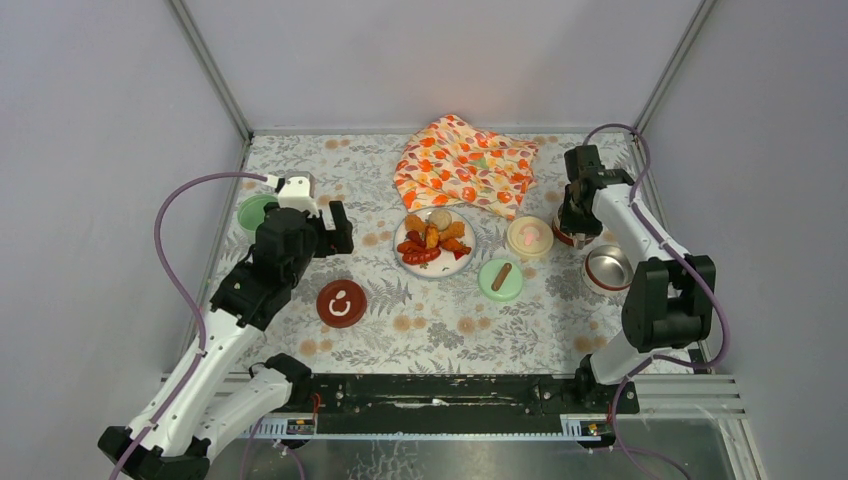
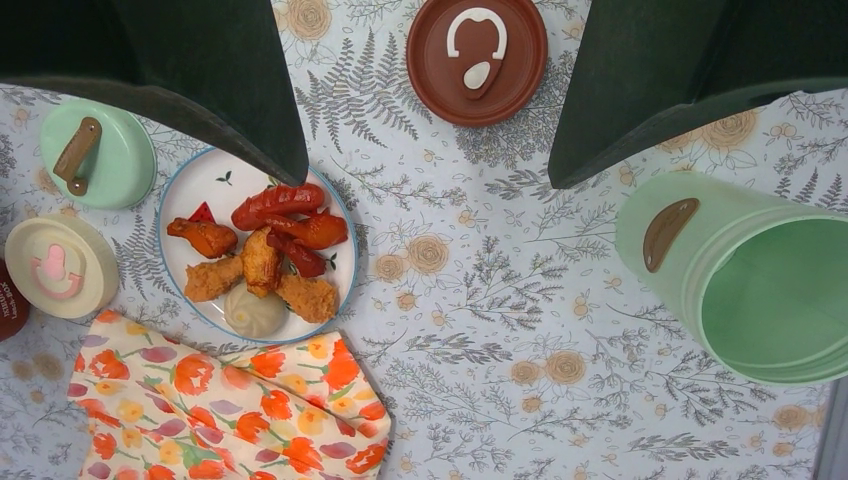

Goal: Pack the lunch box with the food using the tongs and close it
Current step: Place the fake food in the packing box.

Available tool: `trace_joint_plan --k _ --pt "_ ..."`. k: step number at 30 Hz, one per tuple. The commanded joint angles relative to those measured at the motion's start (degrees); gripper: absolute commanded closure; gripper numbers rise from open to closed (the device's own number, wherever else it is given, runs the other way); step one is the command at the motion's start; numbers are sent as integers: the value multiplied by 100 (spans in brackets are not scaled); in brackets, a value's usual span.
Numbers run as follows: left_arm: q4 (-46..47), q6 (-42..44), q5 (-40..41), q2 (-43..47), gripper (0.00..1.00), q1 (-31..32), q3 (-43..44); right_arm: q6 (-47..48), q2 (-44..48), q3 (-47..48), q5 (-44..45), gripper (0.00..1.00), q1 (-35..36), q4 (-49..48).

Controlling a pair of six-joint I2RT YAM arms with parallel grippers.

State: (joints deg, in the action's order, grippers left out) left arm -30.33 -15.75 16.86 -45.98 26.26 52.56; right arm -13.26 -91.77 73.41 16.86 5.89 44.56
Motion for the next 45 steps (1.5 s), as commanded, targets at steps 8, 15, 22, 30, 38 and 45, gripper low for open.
trace_joint_plan --k 8,15,22,30,38,45 --pt "387 6 -31 92 2 37 -52 -99 -98 -192 -46 87 -35 -339" --pt "387 -7 -60 91 2 37 -52 -56 -125 -321 10 82 -42 -565" --pt "400 -7 -73 89 2 37 -61 -38 -95 -371 53 67 -40 -628" --pt "420 -7 -86 113 2 37 -78 -19 97 -414 87 51 -40 -582" --pt "422 -7 -95 127 2 28 -87 -37 347 -337 69 46 -35 -361" --pt "422 -7 -113 126 2 -22 -86 -54 865 -139 -132 44 81 -19"
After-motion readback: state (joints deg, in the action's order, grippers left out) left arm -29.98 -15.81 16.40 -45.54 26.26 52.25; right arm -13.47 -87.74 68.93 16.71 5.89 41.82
